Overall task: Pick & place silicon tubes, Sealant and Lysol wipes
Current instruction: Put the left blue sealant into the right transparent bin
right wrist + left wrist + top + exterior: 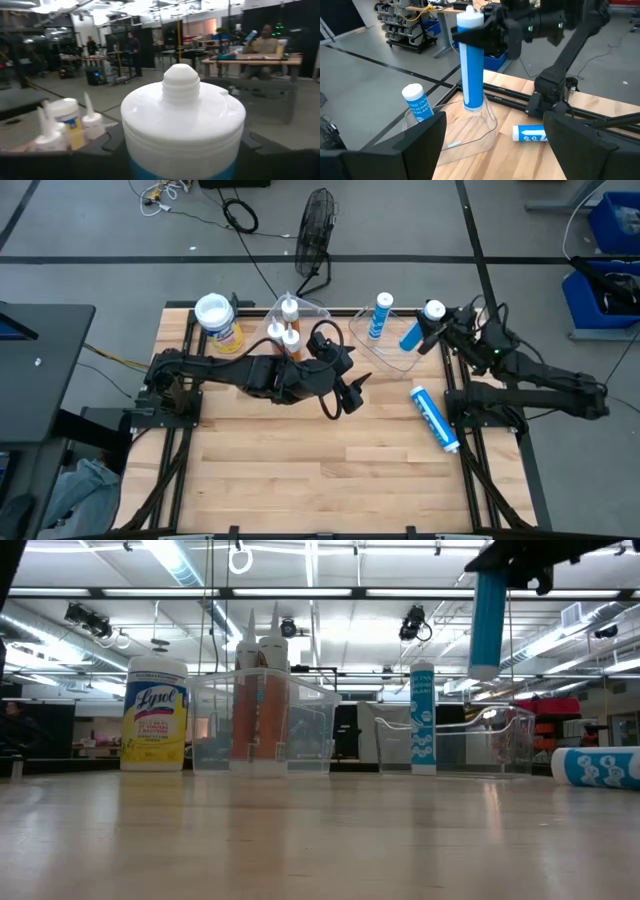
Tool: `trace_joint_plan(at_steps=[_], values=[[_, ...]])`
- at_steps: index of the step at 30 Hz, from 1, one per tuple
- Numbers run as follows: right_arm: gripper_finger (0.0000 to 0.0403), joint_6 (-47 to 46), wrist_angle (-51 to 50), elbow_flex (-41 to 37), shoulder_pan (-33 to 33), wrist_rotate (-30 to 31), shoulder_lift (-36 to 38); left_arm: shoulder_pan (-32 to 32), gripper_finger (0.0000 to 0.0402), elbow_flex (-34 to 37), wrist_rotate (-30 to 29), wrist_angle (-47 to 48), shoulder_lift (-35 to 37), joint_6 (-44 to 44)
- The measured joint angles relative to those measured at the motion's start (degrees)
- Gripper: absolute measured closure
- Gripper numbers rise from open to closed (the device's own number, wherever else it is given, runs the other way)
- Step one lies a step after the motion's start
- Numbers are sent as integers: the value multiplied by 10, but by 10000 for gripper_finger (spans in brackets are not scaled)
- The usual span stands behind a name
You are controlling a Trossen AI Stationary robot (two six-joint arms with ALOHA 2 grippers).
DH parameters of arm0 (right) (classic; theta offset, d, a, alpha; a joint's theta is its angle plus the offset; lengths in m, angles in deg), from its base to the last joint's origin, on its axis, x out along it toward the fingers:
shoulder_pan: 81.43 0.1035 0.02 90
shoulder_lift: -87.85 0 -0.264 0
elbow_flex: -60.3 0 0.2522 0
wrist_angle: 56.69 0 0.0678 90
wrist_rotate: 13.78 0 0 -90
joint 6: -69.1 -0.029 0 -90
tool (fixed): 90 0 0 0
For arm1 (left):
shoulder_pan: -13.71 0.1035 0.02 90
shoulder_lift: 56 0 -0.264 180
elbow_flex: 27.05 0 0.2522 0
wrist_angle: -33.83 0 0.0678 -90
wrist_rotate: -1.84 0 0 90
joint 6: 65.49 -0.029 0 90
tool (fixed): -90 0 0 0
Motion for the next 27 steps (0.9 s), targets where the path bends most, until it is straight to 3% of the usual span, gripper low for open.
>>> trace_joint_plan(at_steps=[13, 19, 27], values=[[193, -14, 152, -118, -85, -2, -50, 12, 67, 0, 0, 1, 0, 0], [193, -25, 179, -129, -118, -37, -108, 16, 71, 0, 0, 1, 0, 0], [193, -26, 214, -129, -144, -37, -177, 18, 71, 0, 0, 1, 0, 0]])
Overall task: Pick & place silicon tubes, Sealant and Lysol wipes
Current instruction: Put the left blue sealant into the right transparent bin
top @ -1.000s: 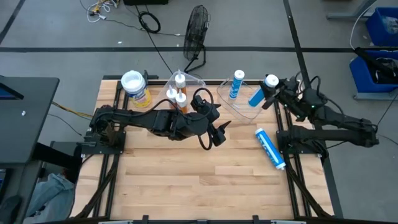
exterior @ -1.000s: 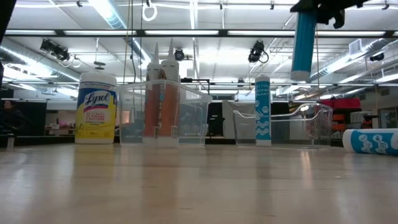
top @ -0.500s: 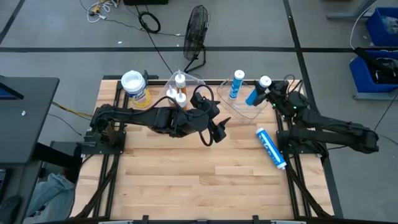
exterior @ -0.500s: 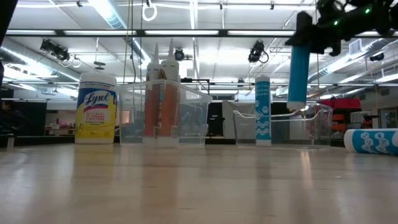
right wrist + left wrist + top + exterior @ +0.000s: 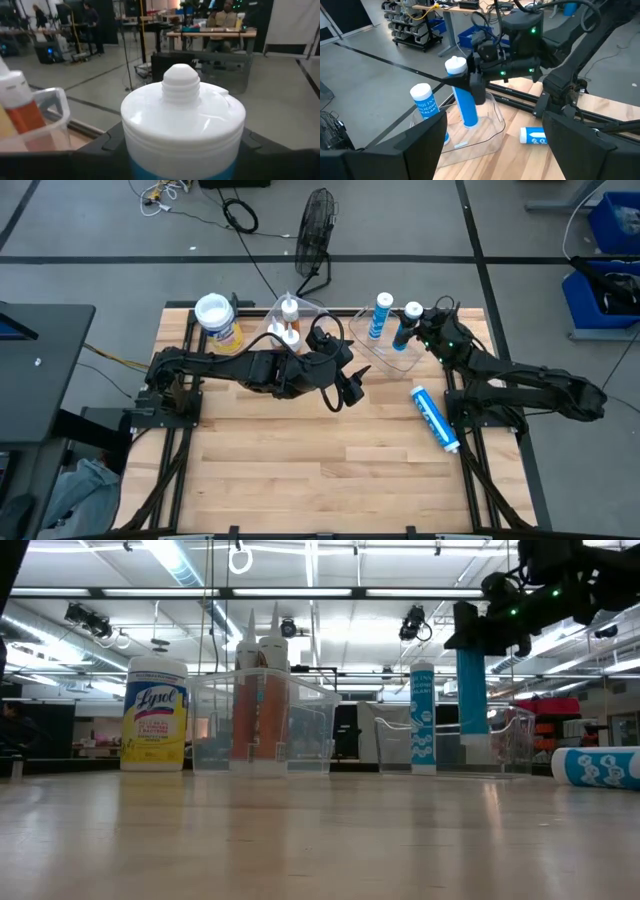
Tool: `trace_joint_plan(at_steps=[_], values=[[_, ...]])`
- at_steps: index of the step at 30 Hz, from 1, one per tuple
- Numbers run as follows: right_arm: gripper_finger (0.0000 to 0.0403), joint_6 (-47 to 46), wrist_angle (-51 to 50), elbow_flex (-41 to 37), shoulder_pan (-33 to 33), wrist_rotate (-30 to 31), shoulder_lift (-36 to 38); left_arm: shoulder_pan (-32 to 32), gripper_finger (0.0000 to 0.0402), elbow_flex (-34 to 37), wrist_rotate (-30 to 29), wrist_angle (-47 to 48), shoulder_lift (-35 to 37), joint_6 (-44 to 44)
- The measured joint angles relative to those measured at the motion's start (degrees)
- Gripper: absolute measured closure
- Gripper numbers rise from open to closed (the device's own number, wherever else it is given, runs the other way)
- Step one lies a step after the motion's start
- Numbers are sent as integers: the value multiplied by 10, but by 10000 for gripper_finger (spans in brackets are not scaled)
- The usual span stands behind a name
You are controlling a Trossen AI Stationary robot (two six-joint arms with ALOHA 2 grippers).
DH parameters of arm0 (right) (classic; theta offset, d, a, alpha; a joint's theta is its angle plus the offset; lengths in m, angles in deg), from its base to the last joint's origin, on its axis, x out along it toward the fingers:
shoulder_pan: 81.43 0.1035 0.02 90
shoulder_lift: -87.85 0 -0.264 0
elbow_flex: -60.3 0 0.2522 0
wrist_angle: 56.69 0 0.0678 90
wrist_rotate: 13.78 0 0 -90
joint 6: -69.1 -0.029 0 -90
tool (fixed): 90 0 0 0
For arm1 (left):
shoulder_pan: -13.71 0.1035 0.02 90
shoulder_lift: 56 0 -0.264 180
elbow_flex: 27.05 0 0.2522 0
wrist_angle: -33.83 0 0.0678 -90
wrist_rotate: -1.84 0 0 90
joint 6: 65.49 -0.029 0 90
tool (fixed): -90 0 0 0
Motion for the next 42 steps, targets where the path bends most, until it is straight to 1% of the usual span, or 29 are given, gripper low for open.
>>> trace_joint_plan(at_steps=[4, 9, 19, 28, 35, 42], values=[[193, -17, 44, 0, 5, -15, -14, 0, 71, 0, 0, 0, 0, 0], [193, -20, 74, 0, 20, -15, -39, 0, 71, 0, 0, 0, 0, 0], [193, -20, 152, 0, 46, -13, -126, 0, 71, 0, 0, 0, 0, -12], [193, -15, 159, 0, 64, -9, -164, 0, 71, 0, 0, 0, 0, -16], [193, 4, 167, 0, 65, 7, -177, 0, 72, 0, 0, 6, 0, -16], [193, -3, 186, 0, 65, 7, -197, 0, 72, 0, 4, 8, 0, -16]])
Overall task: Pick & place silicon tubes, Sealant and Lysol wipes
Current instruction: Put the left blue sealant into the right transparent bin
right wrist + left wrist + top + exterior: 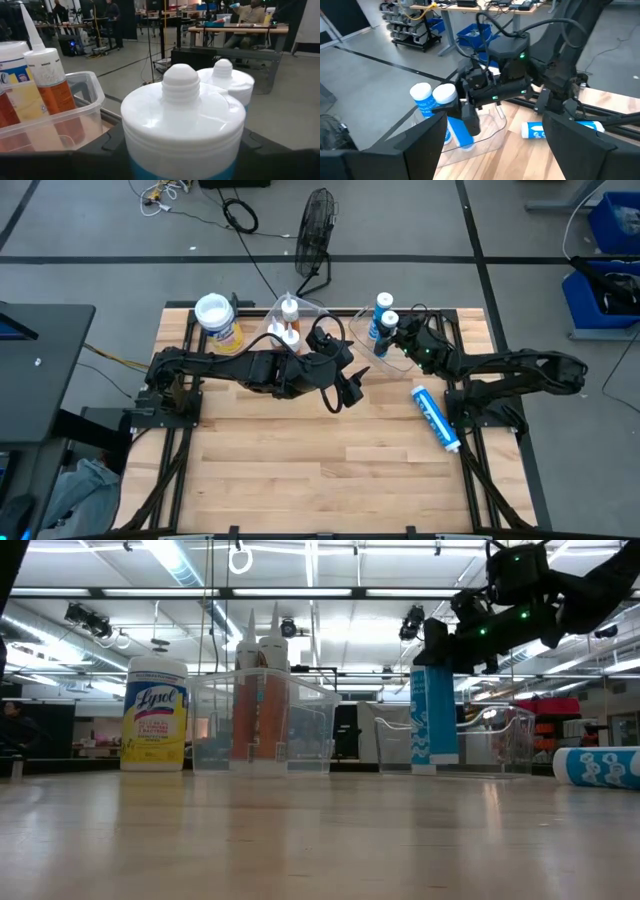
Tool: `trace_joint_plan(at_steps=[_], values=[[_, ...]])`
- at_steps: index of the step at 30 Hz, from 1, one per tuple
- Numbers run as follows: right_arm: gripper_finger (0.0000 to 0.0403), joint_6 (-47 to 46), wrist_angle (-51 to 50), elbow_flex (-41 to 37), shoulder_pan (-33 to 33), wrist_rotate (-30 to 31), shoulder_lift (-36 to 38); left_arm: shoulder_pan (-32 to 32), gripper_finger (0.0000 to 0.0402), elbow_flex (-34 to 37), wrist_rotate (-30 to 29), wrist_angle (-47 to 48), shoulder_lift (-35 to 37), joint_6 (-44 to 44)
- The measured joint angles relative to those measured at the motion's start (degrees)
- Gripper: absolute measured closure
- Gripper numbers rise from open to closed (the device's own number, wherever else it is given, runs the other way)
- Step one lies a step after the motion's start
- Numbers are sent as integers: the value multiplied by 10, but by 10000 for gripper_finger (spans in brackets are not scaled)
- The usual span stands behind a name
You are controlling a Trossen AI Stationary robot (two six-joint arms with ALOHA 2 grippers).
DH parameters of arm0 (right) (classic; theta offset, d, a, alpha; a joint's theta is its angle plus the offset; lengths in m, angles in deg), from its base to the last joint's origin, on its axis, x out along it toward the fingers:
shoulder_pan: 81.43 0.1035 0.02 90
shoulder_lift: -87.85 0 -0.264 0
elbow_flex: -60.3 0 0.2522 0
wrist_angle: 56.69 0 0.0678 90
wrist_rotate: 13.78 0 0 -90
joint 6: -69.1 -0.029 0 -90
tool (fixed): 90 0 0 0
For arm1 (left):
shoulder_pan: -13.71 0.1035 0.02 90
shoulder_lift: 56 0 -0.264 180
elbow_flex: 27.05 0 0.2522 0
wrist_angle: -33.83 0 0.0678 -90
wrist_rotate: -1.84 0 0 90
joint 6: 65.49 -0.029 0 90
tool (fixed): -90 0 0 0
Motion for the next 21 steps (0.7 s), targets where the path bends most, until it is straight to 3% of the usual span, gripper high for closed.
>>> trace_joint_plan(at_steps=[21], values=[[193, -16, 36, 1, 7, 0, -55, 0, 72, 0, 16, 0, 0, 0]])
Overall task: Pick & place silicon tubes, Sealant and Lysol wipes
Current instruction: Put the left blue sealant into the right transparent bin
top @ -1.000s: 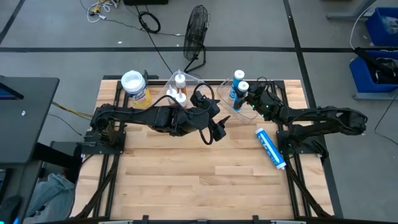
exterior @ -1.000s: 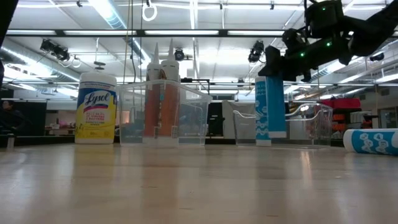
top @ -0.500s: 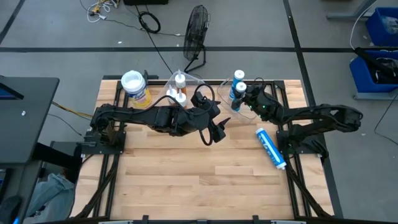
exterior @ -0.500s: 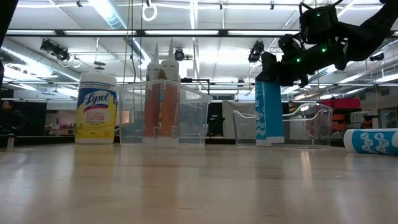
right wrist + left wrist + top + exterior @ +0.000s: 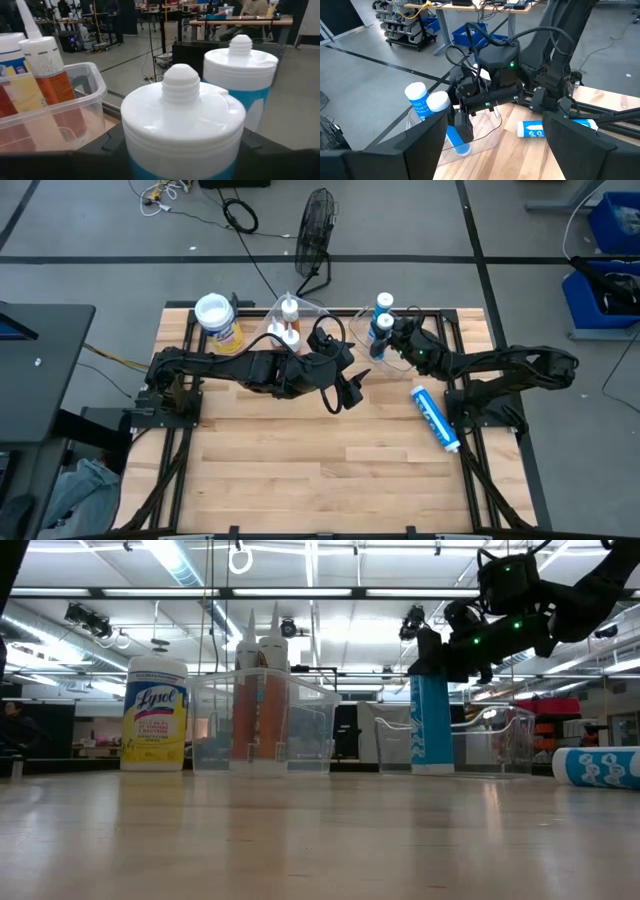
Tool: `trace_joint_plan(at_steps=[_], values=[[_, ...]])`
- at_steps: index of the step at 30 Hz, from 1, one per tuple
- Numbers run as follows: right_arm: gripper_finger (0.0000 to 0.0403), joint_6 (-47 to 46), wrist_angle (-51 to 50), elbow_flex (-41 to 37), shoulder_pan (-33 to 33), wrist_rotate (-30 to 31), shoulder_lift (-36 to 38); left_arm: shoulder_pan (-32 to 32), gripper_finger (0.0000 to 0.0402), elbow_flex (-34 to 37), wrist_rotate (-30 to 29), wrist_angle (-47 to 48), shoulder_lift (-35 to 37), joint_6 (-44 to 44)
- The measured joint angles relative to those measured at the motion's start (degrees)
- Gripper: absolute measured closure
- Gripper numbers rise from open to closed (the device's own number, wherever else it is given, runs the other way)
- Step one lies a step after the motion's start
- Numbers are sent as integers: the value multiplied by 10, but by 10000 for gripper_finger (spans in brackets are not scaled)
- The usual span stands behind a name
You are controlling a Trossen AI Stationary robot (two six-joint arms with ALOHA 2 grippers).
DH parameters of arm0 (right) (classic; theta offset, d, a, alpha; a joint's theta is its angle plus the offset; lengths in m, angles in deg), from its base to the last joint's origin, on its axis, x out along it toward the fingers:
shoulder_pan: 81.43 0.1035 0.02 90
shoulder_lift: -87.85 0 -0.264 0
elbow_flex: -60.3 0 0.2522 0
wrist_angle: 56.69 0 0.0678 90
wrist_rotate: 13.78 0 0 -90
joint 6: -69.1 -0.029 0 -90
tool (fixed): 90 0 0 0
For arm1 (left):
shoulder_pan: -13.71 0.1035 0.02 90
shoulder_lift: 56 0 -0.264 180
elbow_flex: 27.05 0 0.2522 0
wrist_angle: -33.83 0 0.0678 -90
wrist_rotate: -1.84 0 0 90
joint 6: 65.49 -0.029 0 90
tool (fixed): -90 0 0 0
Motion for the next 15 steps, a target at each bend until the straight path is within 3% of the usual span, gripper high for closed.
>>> trace_joint_plan(at_steps=[5, 11, 15], values=[[186, 31, -1, 0, 13, 0, 0, 0, 72, 0, 0, 0, 0, 0], [115, 35, -22, 0, 18, -2, 0, 0, 72, 0, 0, 0, 0, 0], [97, 35, -27, 0, 18, -5, 0, 0, 72, 0, 0, 0, 0, 0]])
